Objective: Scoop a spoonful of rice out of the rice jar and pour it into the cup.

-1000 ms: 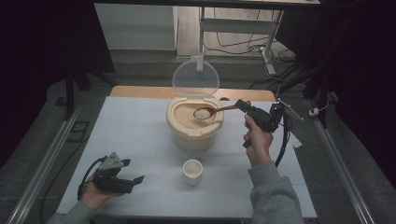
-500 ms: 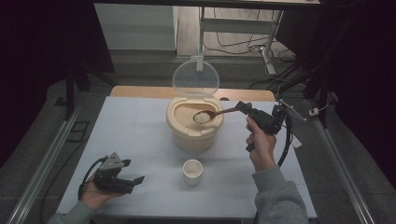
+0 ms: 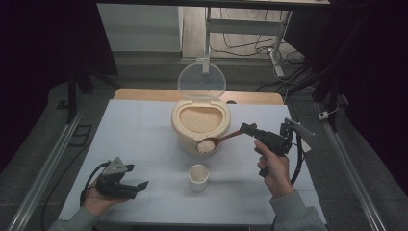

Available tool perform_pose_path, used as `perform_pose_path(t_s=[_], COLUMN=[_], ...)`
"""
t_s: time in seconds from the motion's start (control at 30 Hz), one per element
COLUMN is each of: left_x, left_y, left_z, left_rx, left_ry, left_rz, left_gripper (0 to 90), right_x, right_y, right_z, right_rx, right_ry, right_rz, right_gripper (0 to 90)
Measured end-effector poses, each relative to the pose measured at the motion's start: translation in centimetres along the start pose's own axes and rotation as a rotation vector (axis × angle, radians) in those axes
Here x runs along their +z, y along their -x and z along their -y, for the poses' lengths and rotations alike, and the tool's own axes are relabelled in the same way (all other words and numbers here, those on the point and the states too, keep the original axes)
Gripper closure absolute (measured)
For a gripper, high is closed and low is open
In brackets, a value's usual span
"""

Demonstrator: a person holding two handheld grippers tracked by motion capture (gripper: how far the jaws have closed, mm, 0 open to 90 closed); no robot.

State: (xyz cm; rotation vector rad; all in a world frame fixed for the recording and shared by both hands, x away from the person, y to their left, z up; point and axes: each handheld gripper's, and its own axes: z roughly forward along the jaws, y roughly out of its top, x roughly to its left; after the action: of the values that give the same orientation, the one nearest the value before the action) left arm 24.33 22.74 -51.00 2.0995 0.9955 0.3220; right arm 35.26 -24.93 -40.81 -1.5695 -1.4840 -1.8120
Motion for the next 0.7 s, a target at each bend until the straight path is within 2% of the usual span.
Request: perform_pose_path(t_s=[0.17,0.33,0.47,0.7], left_x=[0.1,0.1,0.0,0.0], left_y=[0.0,0.0,0.0,-0.1], left_z=[0.0,0.0,0.0,0.1], left_rx=[0.003,0.0,0.002,0.001], left_ry=[-0.003,-0.004,-0.002,0.0], left_rz=[0.0,0.0,0.0,-0.002], left_gripper=[15.7,15.7,15.6,15.6], right_x=[0.1,0.8,1.5,2.3], right_y=[1.2,1.9,1.8,0.4], right_z=[1.2,2.1,2.6,3.0], right_rx=[-0.003,-0.034,-0.086,-0.216], right_ry=[-0.06,-0.103,-0.134,-0.147], right_rz=[0.031,0.076,0.111,0.16], right_gripper=[83.3,83.3,83.3,83.3])
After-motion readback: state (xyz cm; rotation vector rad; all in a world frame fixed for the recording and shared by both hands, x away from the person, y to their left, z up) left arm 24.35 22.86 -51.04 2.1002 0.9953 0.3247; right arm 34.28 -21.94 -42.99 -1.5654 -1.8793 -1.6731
